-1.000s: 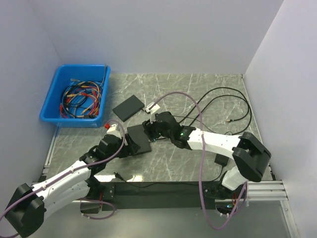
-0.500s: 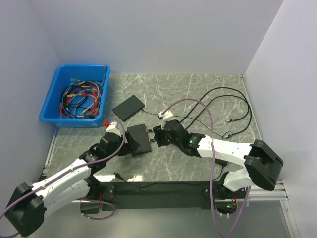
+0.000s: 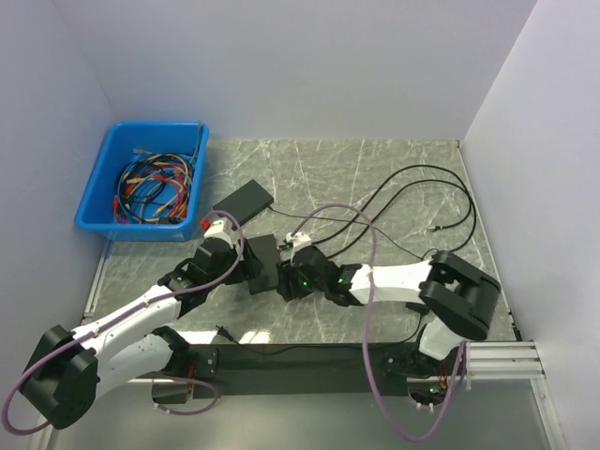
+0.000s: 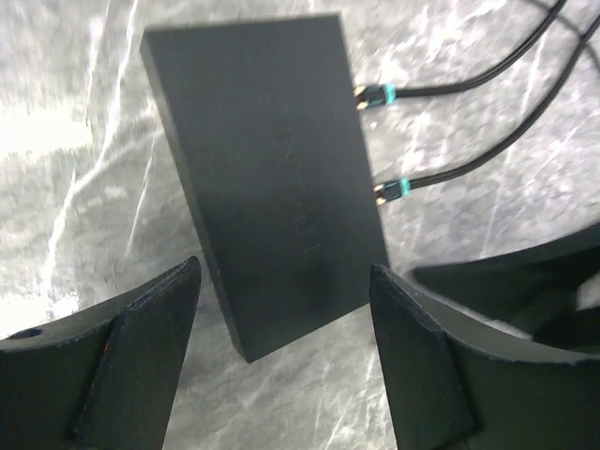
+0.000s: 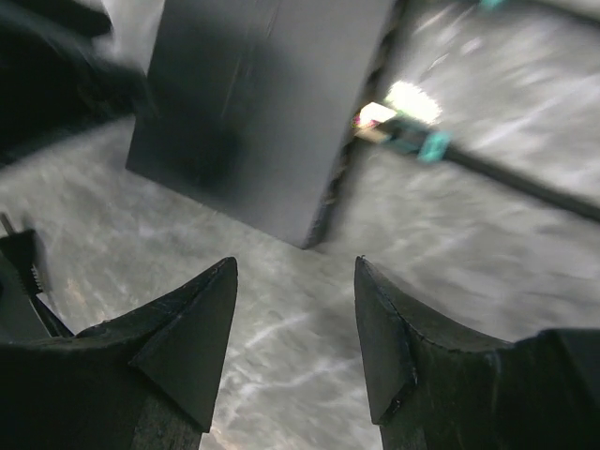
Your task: Insert the plug into the switch port
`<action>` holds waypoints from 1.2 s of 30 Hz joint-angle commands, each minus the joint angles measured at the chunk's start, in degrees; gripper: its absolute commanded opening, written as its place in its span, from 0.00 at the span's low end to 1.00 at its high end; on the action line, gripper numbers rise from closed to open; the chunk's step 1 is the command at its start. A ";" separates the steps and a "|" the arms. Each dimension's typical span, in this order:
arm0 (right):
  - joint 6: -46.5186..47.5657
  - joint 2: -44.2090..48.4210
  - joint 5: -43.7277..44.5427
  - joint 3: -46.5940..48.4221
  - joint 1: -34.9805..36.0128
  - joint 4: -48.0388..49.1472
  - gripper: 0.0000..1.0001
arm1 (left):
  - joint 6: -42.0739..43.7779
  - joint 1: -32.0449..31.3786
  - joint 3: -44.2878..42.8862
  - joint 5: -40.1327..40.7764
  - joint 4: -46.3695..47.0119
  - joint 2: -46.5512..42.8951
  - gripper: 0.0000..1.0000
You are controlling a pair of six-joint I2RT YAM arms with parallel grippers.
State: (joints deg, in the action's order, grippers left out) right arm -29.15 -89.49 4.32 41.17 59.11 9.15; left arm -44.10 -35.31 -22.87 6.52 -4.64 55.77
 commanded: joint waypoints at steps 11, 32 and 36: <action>-3.20 -12.28 -1.33 10.59 1.62 7.46 0.59 | 2.96 1.38 -7.98 1.21 -10.37 -7.60 0.78; -2.49 14.51 15.72 -4.15 7.16 -8.53 0.60 | 3.23 1.21 -8.42 0.25 -11.71 -9.45 0.76; -2.67 16.01 16.86 -5.48 7.25 -8.71 0.60 | 3.40 0.95 -8.15 0.24 -11.44 -10.06 0.76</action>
State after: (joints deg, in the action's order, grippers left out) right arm -30.55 -76.01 17.56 36.01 65.87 0.82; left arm -42.00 -34.26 -29.17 6.92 -16.88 46.70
